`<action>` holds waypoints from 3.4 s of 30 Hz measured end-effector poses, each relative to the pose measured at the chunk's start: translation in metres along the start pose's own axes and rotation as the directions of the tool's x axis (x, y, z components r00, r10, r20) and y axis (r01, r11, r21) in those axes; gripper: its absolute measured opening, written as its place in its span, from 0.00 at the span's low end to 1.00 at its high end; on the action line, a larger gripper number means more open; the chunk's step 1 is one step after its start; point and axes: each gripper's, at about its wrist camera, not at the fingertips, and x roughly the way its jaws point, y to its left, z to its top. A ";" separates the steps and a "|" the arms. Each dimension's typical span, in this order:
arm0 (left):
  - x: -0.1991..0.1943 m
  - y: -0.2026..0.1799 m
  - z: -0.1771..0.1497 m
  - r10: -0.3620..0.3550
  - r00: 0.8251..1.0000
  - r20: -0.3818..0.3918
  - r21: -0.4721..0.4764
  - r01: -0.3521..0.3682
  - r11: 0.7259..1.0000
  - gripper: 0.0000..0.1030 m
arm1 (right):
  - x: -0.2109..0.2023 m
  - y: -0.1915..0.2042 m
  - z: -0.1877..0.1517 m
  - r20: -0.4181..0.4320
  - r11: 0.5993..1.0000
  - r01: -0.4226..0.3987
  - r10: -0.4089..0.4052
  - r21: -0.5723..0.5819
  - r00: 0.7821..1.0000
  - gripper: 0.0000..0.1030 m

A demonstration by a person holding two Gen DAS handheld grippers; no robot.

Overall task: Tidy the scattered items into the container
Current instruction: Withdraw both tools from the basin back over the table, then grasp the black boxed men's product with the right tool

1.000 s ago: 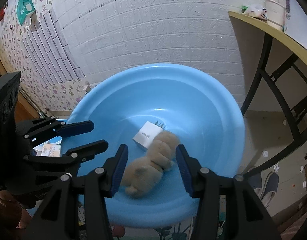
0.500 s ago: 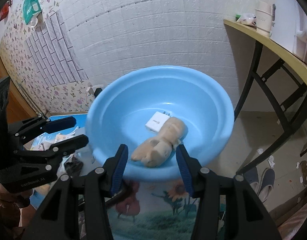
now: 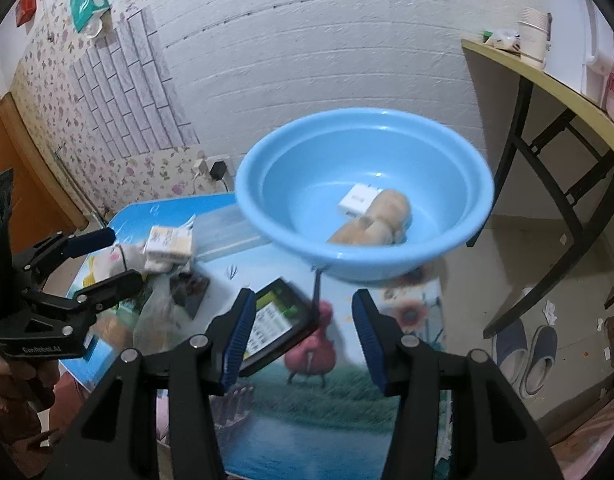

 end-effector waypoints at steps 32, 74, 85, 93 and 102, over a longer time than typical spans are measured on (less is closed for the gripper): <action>-0.055 0.107 -0.142 0.172 0.984 -0.052 -0.221 -0.179 0.959 0.92 | 0.010 0.077 -0.052 0.062 0.986 -0.133 0.139 -0.099 0.988 0.93; -0.027 0.097 -0.158 0.258 0.963 -0.075 -0.229 -0.268 0.936 1.00 | 0.060 0.034 -0.072 -0.087 0.993 0.106 -0.102 0.045 0.991 0.93; -0.029 0.093 -0.160 0.245 0.968 -0.045 -0.222 -0.249 0.943 1.00 | 0.043 0.003 -0.079 -0.045 0.982 0.165 -0.162 0.086 0.986 0.93; -0.031 0.091 -0.158 0.241 0.970 -0.027 -0.208 -0.242 0.948 0.84 | 0.057 0.015 -0.061 -0.007 0.987 0.152 -0.152 0.059 0.988 0.93; -0.032 0.091 -0.158 0.241 0.970 -0.019 -0.209 -0.239 0.948 0.79 | 0.086 0.024 -0.047 -0.034 0.982 0.187 -0.186 0.009 0.982 0.99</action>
